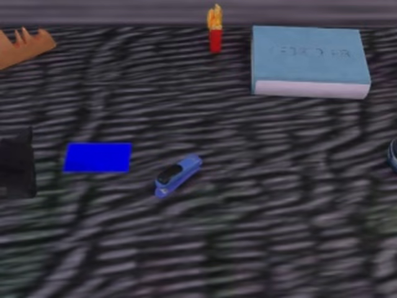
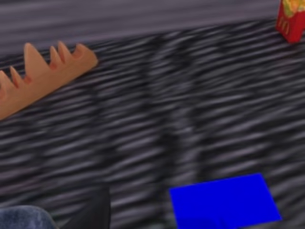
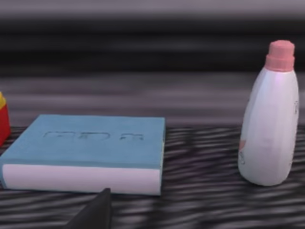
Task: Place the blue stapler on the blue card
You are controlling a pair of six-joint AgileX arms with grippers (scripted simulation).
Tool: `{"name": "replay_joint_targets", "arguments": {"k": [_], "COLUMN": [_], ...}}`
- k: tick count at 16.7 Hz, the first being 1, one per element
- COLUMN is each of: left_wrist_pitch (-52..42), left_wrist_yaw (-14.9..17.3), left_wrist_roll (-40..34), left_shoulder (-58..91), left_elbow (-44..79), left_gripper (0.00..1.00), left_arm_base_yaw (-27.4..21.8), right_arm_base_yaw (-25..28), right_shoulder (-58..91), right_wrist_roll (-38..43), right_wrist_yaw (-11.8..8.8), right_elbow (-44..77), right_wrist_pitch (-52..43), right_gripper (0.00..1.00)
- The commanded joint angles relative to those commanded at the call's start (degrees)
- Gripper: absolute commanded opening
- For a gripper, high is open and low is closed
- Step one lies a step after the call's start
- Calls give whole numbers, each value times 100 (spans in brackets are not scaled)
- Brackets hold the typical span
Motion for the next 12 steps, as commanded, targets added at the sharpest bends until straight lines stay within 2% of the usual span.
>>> {"name": "replay_joint_targets", "arguments": {"k": [7, 12], "left_wrist_pitch": [-2528, -4088], "left_wrist_yaw": [-13, -3], "left_wrist_roll": [472, 767], "left_shoulder": [4570, 7174], "left_elbow": [3658, 5912], "left_gripper": [100, 100], "left_arm_base_yaw": [-1084, -1778], "right_arm_base_yaw": [0, 0], "right_shoulder": [0, 0], "right_wrist_roll": [0, 0], "right_wrist_yaw": [0, 0], "right_elbow": [0, 0], "right_wrist_pitch": [0, 0], "right_gripper": [100, 100]}}
